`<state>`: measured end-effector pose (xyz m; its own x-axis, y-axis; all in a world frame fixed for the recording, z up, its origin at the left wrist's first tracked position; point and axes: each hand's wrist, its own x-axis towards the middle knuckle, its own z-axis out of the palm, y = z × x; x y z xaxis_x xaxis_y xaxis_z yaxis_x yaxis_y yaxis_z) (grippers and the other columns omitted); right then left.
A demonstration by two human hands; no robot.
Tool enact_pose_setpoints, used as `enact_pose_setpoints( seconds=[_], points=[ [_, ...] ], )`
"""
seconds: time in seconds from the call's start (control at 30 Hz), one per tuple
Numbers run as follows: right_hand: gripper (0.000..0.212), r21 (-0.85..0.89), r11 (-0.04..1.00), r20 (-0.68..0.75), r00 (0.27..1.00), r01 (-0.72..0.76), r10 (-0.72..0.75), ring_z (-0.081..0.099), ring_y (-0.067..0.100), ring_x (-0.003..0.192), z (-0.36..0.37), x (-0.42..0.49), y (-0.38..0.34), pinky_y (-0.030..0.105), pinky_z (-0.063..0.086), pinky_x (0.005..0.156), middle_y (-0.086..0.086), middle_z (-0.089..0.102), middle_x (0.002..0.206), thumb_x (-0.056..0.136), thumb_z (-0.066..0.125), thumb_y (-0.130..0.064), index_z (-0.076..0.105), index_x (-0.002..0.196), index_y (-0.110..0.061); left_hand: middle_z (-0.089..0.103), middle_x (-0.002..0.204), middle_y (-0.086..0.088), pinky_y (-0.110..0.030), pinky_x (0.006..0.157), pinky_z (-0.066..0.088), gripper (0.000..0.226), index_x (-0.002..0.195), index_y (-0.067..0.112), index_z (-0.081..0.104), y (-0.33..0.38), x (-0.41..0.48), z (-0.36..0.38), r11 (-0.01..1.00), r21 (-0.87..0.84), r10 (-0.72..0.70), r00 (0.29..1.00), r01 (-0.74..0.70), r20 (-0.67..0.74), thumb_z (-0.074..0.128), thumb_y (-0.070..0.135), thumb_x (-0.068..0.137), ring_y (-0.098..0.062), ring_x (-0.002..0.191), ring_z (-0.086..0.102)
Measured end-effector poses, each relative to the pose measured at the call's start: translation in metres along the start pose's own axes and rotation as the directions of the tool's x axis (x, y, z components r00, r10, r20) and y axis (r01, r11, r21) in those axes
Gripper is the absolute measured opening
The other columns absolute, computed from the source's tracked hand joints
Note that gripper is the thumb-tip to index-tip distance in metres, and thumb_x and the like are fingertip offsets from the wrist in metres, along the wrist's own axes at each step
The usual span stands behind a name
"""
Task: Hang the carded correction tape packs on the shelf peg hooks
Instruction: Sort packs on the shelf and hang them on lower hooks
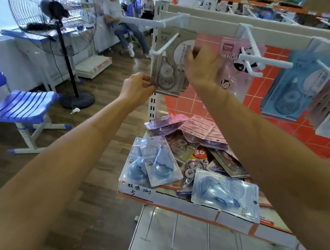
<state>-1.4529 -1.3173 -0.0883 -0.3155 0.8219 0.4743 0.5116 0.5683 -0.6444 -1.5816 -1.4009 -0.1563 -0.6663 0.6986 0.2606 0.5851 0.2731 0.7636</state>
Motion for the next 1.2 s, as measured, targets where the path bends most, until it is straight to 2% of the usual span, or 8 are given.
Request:
enact_pose_setpoints(
  seconds=[0.13, 0.23, 0.3, 0.43, 0.53, 0.7, 0.93, 1.2],
  points=[
    [0.035, 0.042, 0.997, 0.074, 0.995, -0.066, 0.063, 0.062, 0.029, 0.099, 0.024, -0.017, 0.025, 0.035, 0.048, 0.080, 0.014, 0.065, 0.107, 0.097, 0.049, -0.032, 0.058, 0.111, -0.001, 0.064, 0.112, -0.007, -0.030, 0.083, 0.051, 0.039, 0.120, 0.009, 0.059, -0.014, -0.019, 0.012, 0.971, 0.229, -0.100, 0.988, 0.071, 0.118, 0.068, 0.030, 0.088, -0.019, 0.096, 0.061],
    [0.030, -0.081, 0.992, 0.258, 0.960, -0.092, 0.110, 0.061, 0.031, 0.103, 0.036, -0.045, 0.046, 0.039, 0.050, 0.086, 0.017, 0.063, 0.112, 0.097, 0.047, -0.022, 0.057, 0.113, 0.002, 0.059, 0.098, -0.004, -0.030, 0.077, 0.048, 0.019, 0.092, 0.017, 0.060, -0.030, -0.035, 0.024, 0.917, 0.392, -0.158, 0.967, 0.070, 0.199, 0.067, 0.035, 0.087, -0.019, 0.086, 0.055],
    [0.029, -0.178, 0.981, 0.368, 0.920, -0.075, 0.137, 0.061, 0.032, 0.103, 0.046, -0.064, 0.062, 0.036, 0.048, 0.083, 0.018, 0.063, 0.113, 0.096, 0.045, -0.017, 0.060, 0.113, 0.001, 0.061, 0.090, -0.004, -0.029, 0.066, 0.044, 0.028, 0.086, 0.011, 0.060, -0.044, -0.044, 0.031, 0.875, 0.480, -0.205, 0.945, 0.062, 0.253, 0.064, 0.039, 0.088, -0.020, 0.079, 0.054],
    [0.016, -0.183, 0.978, 0.466, 0.868, -0.095, 0.172, 0.058, 0.026, 0.078, 0.057, -0.093, 0.084, 0.031, 0.046, 0.069, 0.014, 0.060, 0.081, 0.087, 0.052, -0.010, 0.065, 0.089, 0.001, 0.054, 0.071, 0.000, -0.027, 0.059, 0.041, 0.030, 0.083, 0.012, 0.057, -0.061, -0.065, 0.041, 0.837, 0.548, -0.237, 0.909, 0.011, 0.343, 0.057, 0.040, 0.093, -0.019, 0.070, 0.051],
    [0.019, -0.220, 0.972, 0.516, 0.837, -0.078, 0.184, 0.053, 0.026, 0.076, 0.059, -0.110, 0.093, 0.031, 0.038, 0.066, 0.009, 0.055, 0.076, 0.086, 0.053, -0.013, 0.053, 0.067, -0.010, 0.062, 0.086, -0.004, -0.029, 0.066, 0.042, 0.031, 0.098, 0.010, 0.061, -0.065, -0.076, 0.044, 0.824, 0.567, -0.220, 0.918, -0.007, 0.331, 0.056, 0.041, 0.093, -0.021, 0.080, 0.055],
    [0.019, -0.201, 0.978, 0.499, 0.852, -0.064, 0.158, 0.062, 0.028, 0.094, 0.056, -0.132, 0.104, 0.036, 0.049, 0.077, 0.009, 0.068, 0.101, 0.088, 0.052, -0.016, 0.064, 0.099, -0.008, 0.060, 0.122, -0.008, -0.036, 0.090, 0.042, 0.039, 0.122, 0.014, 0.058, -0.062, -0.095, 0.051, 0.841, 0.536, -0.082, 0.961, -0.076, 0.265, 0.055, 0.039, 0.093, -0.027, 0.116, 0.052],
    [0.017, -0.280, 0.954, 0.382, 0.924, 0.103, 0.012, 0.059, 0.034, 0.094, 0.042, -0.155, 0.124, 0.033, 0.039, 0.066, 0.014, 0.067, 0.098, 0.089, 0.052, -0.015, 0.065, 0.099, -0.009, 0.056, 0.125, -0.012, -0.035, 0.093, 0.040, 0.033, 0.121, 0.012, 0.057, -0.039, -0.120, 0.077, 0.823, 0.508, 0.094, 0.942, -0.256, 0.322, 0.053, 0.028, 0.093, -0.029, 0.120, 0.045],
    [0.023, -0.437, 0.882, 0.266, 0.962, 0.175, -0.059, 0.052, 0.030, 0.105, 0.003, -0.157, 0.162, 0.037, 0.044, 0.085, 0.012, 0.064, 0.107, 0.085, 0.058, -0.010, 0.065, 0.107, -0.006, 0.059, 0.120, -0.010, -0.037, 0.088, 0.043, 0.031, 0.116, 0.011, 0.058, -0.012, -0.139, 0.107, 0.792, 0.453, 0.242, 0.892, -0.409, 0.382, 0.052, 0.032, 0.095, -0.030, 0.113, 0.051]
  ],
)
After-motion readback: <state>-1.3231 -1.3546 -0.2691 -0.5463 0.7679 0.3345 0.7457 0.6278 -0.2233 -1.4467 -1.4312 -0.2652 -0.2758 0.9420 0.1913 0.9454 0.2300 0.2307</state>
